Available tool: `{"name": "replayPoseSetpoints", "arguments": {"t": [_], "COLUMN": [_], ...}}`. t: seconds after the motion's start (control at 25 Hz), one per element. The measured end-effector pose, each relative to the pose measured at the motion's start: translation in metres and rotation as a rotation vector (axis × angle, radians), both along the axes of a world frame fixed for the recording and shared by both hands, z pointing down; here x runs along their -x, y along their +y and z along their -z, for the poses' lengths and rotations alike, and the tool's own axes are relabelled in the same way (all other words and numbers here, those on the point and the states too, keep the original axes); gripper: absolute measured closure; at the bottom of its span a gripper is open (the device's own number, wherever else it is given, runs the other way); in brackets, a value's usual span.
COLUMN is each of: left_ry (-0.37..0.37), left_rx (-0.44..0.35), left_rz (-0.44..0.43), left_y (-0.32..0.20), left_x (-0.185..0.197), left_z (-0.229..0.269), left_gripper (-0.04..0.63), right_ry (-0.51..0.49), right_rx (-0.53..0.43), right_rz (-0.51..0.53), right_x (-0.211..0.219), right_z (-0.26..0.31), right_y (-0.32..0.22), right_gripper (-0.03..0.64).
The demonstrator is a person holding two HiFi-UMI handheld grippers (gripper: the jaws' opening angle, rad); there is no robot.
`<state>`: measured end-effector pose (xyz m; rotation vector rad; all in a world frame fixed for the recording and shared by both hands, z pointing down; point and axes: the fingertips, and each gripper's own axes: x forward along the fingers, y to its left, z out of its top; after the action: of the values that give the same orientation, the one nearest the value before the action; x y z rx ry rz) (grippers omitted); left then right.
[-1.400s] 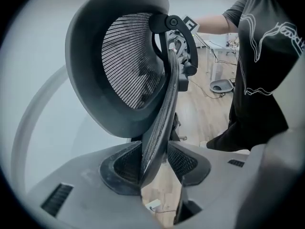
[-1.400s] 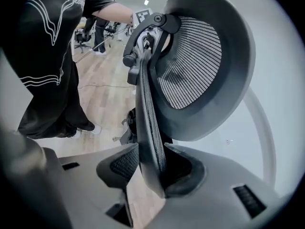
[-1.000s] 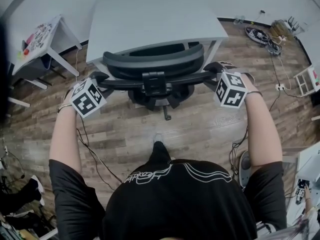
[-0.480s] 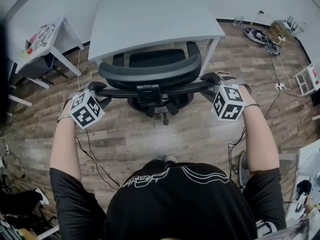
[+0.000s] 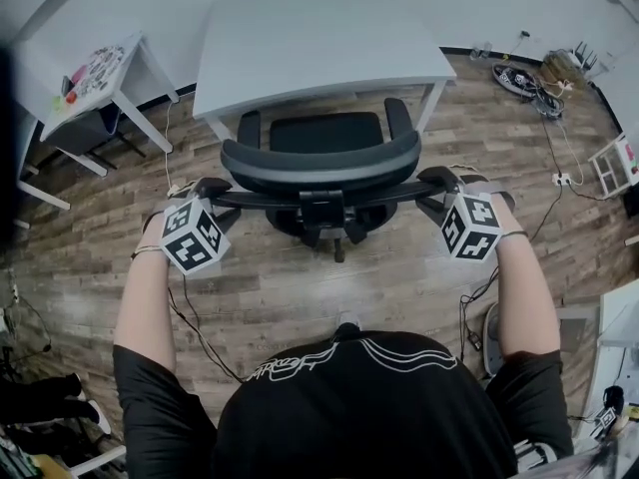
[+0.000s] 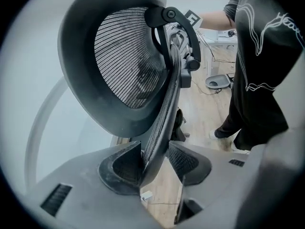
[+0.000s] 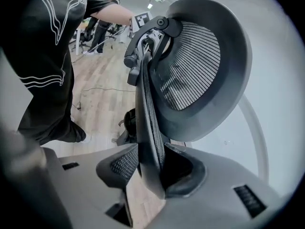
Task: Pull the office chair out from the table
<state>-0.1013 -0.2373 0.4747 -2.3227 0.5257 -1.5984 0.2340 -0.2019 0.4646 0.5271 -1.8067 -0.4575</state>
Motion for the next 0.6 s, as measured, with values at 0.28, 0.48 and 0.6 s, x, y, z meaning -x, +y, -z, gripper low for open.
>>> {"name": "replayPoseSetpoints", "arguments": {"t": [0.28,0.48,0.6], "left_ry": [0.021,0.030,0.036], "left_rx": [-0.005,0.001,0.002], "left_rz": [-0.036,-0.058,-0.073], "left_y": [0.041,0.072,0.091], "left_x": [0.010,0.018,0.022], "left_z": [-0.001,-0.001,-0.001], "left_gripper": [0.420,0.420,0.421], "right_ry": [0.009,0.015,0.018], "right_rx": [0.010,0.012,0.014], "right_rz": [-0.033,-0.056,-0.065], "right_x": [0.010,0.017,0.022], "right_z": [-0.002,-0.004,-0.005], "right_y": [0.041,0.074,0.096], "right_gripper": [0.430,0.426,0.426]}}
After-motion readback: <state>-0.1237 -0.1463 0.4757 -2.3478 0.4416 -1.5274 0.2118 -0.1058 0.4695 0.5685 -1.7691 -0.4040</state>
